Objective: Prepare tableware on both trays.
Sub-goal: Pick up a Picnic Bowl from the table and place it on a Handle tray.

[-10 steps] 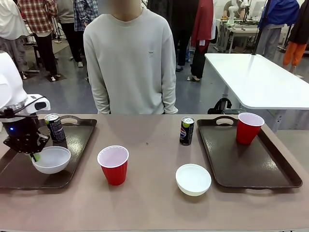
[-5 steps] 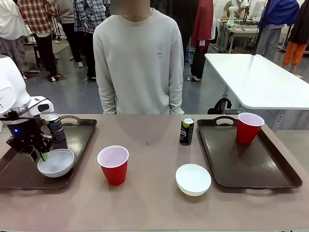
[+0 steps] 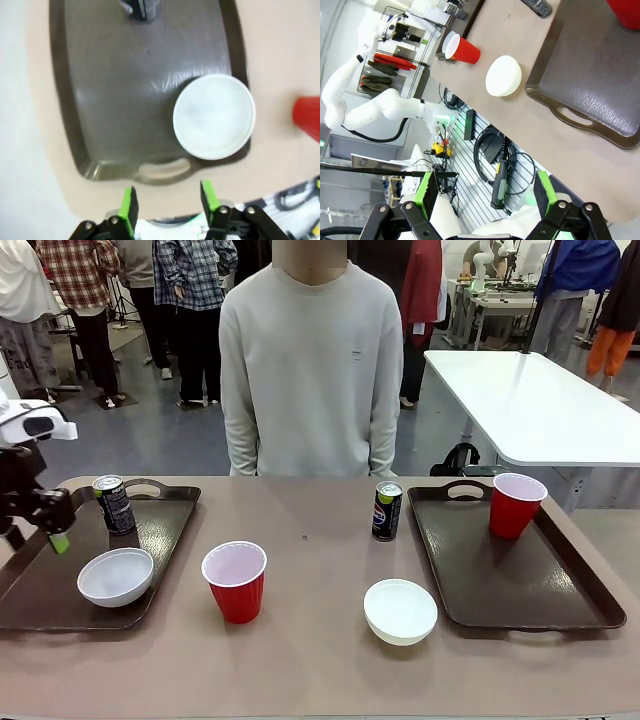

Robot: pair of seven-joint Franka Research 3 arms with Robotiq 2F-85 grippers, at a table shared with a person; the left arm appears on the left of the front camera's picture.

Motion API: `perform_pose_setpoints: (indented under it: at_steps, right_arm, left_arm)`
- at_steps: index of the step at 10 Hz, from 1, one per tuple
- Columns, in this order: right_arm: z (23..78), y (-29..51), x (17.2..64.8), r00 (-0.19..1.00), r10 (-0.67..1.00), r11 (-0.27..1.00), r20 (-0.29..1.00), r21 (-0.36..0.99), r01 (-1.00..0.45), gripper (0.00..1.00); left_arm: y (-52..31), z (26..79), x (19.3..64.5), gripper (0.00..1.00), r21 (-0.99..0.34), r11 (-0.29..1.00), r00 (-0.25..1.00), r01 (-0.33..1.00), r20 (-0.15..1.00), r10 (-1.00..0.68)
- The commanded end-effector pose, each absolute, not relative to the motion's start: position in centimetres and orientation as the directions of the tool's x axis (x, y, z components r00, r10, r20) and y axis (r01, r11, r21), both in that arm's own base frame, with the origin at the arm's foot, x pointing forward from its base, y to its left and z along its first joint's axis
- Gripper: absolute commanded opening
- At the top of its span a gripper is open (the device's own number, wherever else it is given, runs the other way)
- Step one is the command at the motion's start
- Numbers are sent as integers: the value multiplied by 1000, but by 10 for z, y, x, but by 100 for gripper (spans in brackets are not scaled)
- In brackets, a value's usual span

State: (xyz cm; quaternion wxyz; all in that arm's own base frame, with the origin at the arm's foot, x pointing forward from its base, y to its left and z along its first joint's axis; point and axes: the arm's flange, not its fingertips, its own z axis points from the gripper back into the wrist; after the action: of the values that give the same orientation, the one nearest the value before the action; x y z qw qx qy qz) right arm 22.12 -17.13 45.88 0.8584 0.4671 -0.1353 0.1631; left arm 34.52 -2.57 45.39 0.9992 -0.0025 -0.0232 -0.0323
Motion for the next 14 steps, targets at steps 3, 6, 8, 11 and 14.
perform_pose_setpoints:
  at_steps: [3,6,8,11,14]
  right_arm:
    - [459,-171,222,910,149,504,386,763,-406,100]
    - [459,-171,222,910,149,504,386,763,-406,100]
    - [459,-171,222,910,149,504,386,763,-406,100]
    - [459,-171,222,910,149,504,386,763,-406,100]
    - [494,-158,205,913,186,616,362,681,-395,100]
  left_arm:
    - [-22,464,335,82,7,998,997,67,39,-68]
    - [-22,464,335,82,7,998,997,67,39,-68]
    - [-22,464,335,82,7,998,997,67,39,-68]
    - [-6,525,374,82,-390,910,989,143,31,-143]
    - [1,503,394,82,-574,814,988,86,-55,-143]
